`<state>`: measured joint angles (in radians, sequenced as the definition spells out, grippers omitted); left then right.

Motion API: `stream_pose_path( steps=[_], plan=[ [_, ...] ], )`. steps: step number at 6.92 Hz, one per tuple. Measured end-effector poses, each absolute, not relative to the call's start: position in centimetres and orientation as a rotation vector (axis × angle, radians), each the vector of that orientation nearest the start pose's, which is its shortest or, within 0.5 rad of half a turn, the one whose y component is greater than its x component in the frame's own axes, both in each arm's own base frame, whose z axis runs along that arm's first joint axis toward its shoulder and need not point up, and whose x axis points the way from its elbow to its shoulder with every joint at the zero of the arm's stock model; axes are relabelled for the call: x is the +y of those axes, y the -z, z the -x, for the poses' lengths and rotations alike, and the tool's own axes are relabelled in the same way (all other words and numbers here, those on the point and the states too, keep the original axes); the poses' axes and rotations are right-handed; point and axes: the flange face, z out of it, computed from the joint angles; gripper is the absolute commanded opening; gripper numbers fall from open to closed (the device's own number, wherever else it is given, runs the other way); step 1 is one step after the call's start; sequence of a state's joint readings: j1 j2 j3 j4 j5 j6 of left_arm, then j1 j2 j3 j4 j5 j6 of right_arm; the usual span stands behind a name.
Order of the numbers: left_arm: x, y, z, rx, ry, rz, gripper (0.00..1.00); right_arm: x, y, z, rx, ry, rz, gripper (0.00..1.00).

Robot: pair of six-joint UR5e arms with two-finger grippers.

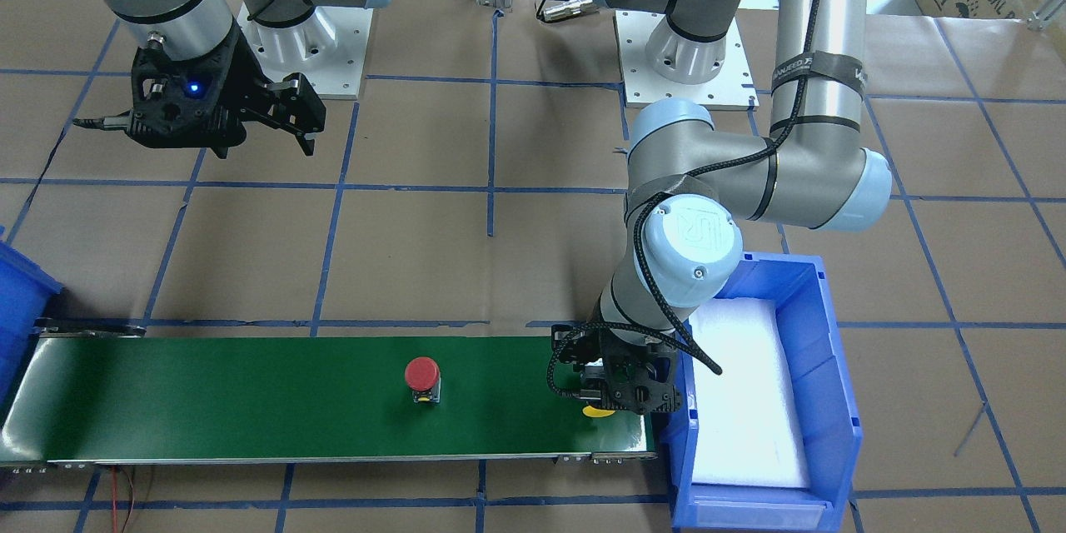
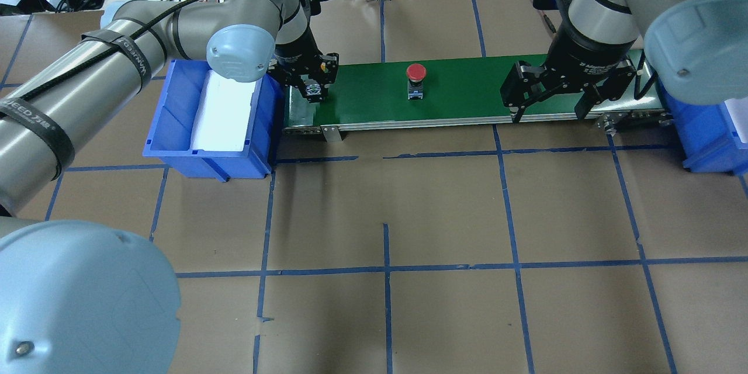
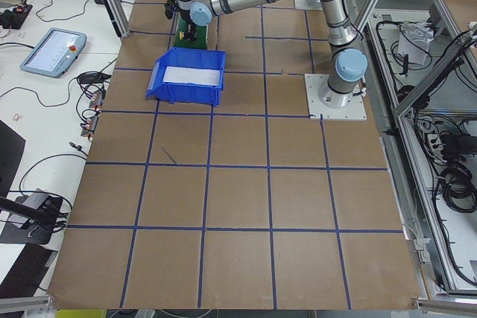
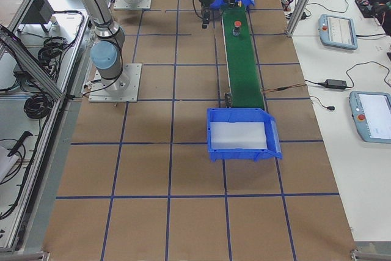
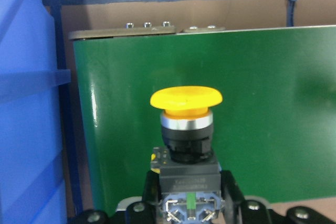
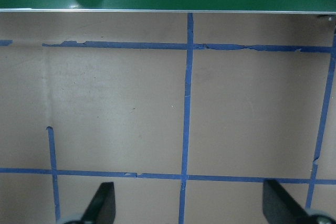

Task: Transport two buttons from left to right
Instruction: 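Release the yellow button with the left gripper while the right gripper approaches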

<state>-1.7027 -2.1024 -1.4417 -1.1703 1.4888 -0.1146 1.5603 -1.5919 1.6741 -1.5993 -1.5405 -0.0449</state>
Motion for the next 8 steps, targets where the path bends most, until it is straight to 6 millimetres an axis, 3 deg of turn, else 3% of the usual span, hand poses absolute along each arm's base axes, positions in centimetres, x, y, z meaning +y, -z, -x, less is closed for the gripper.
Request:
stream_pose_path(
  steps=[2, 5, 8],
  plan=[
    [-64.9, -26.9, 22.9, 3.222, -0.023, -0.026, 0.82, -49.1, -45.1, -13.4, 3.108, -0.06, 0.052, 1.0],
    [-64.9, -27.0, 22.9, 3.226, -0.001, -0.018, 0.96, -57.1, -46.0, -16.8, 3.105, 0.037, 0.119, 1.0],
    [-62.5, -31.7, 22.4, 3.221, 0.054, -0.138, 0.99, -60.9, -41.8, -18.1, 3.112, -0.008, 0.108, 1.0]
  ],
)
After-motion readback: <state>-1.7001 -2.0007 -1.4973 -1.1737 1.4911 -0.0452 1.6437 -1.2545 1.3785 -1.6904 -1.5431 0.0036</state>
